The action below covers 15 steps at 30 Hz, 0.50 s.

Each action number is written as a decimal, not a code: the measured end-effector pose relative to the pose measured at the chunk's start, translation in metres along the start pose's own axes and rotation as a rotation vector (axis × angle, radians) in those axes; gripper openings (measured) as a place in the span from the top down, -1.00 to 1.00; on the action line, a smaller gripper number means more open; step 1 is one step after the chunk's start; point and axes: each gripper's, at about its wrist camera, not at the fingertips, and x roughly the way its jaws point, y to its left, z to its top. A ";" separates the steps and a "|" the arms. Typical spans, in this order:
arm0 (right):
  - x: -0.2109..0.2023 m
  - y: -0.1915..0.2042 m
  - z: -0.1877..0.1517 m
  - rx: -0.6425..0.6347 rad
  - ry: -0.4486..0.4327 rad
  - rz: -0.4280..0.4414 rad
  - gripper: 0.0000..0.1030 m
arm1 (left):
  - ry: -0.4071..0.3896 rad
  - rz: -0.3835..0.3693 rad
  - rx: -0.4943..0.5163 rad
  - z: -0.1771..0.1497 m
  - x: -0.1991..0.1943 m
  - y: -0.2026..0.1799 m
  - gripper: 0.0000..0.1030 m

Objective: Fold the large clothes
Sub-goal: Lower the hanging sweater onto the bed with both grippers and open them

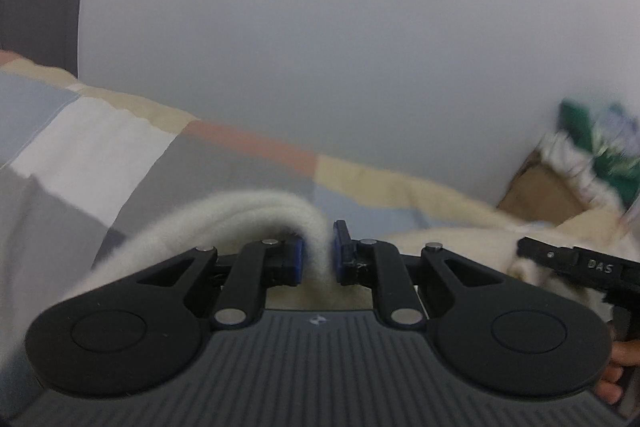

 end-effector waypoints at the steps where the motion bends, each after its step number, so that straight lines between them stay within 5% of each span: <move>1: 0.013 -0.004 -0.005 0.007 0.015 -0.002 0.68 | 0.012 0.011 0.012 -0.001 0.018 0.003 0.67; 9: 0.061 -0.027 -0.027 0.092 0.092 0.012 0.69 | 0.086 0.039 0.004 -0.023 0.107 0.030 0.67; 13: 0.065 -0.032 -0.022 0.106 0.091 0.029 0.67 | 0.061 0.029 0.051 -0.025 0.065 0.005 0.51; 15: 0.056 -0.033 -0.023 0.114 0.072 0.036 0.63 | 0.057 0.026 0.082 -0.024 0.050 -0.006 0.22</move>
